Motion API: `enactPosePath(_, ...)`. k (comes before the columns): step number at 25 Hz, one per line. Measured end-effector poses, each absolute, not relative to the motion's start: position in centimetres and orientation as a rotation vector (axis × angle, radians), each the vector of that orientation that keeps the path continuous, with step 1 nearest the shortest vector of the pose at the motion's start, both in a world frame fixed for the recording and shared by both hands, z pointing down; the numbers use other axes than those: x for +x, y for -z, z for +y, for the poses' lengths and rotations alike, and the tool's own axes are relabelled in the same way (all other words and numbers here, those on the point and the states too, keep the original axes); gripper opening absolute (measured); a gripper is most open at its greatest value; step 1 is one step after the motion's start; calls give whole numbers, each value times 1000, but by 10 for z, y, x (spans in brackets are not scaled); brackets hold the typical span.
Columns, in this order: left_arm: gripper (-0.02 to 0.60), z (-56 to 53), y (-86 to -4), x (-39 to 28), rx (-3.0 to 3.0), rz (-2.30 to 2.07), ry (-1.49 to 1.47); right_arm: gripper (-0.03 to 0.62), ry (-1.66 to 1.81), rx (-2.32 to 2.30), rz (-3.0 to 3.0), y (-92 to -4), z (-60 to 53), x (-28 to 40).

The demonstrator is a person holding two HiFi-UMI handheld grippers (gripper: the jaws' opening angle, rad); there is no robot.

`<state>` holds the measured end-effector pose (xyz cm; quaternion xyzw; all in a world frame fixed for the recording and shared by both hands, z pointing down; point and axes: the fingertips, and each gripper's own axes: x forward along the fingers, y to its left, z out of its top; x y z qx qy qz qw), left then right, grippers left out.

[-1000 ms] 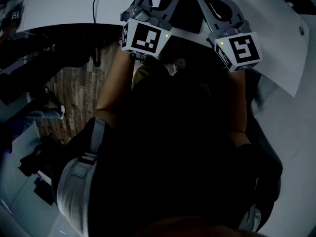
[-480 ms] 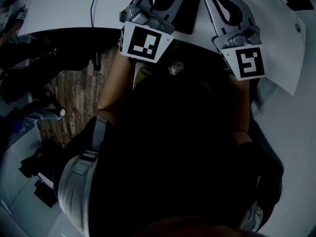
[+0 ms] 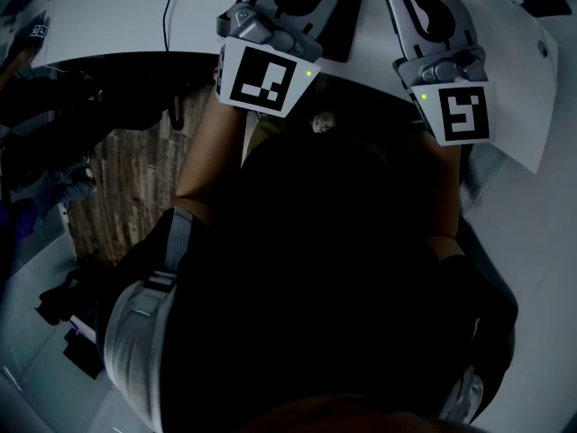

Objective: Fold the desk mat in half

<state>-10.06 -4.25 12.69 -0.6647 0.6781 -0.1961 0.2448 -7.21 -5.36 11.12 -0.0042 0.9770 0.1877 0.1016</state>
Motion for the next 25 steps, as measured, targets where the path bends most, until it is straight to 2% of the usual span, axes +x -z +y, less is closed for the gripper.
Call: enactPosePath(25, 12, -52, -132, -95, -1840, 1815, 565, 29, -632, -55, 2903, -117, -55, -71)
